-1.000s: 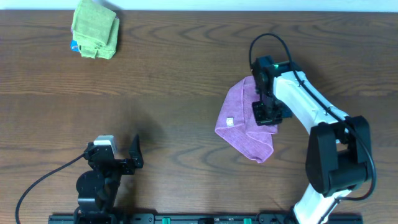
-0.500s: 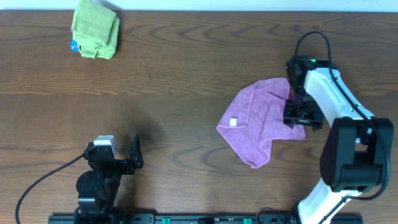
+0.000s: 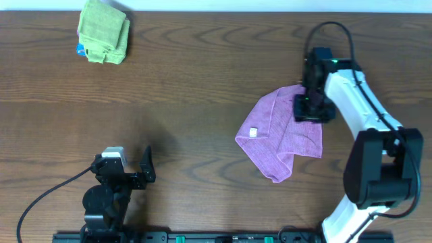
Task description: Fold the cloth
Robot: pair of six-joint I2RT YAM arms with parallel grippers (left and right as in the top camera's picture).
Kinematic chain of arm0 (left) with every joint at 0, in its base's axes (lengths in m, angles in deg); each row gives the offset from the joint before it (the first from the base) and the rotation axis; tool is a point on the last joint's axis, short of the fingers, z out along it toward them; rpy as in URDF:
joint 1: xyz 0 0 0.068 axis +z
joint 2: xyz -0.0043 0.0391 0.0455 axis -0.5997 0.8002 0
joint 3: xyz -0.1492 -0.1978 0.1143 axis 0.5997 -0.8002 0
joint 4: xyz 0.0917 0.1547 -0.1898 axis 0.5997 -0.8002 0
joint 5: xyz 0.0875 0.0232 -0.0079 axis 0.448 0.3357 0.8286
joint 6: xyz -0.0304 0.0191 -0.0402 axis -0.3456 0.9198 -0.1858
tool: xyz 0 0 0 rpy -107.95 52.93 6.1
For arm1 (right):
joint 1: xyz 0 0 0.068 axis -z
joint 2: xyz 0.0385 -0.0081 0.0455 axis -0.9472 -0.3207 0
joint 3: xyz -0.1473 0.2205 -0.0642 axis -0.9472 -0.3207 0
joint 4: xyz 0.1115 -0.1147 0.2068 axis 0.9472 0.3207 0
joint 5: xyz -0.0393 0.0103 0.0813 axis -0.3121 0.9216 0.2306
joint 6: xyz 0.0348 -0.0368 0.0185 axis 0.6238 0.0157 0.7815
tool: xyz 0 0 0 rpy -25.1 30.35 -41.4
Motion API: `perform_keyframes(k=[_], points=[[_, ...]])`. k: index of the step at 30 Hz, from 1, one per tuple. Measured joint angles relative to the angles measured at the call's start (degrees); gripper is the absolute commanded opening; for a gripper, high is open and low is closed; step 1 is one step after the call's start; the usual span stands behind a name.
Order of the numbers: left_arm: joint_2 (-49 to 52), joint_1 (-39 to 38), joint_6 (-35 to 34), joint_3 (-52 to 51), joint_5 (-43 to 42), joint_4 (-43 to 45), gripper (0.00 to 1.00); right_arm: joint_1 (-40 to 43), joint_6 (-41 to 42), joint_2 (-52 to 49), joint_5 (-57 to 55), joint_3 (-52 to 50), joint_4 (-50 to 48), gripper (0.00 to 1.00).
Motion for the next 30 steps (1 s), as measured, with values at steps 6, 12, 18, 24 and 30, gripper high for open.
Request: perform_keyframes(k=[6,12,18,24,30], points=[[0.0,0.0,0.0,0.0,0.0,0.0,0.95,-5.7,-8.9,0.0,8.2,0.0,-1.2,0.38],[0.0,0.0,0.0,0.0,0.0,0.0,0.95,-9.5,-12.7,0.0,12.9,-0.2,-2.9,0.37],[0.0,0.0,0.0,0.0,0.0,0.0,0.95,-10.5,-13.1,-0.4,15.5,-2.4,-3.0,0.35],[0.0,0.0,0.0,0.0,0.0,0.0,0.95,-10.5,-12.4,-1.0,15.7,-4.7,-2.2,0.45],[0.0,0.0,0.0,0.0,0.0,0.0,0.95,-10.5,-11.3,-1.0,13.9,-5.4,-1.0,0.44]])
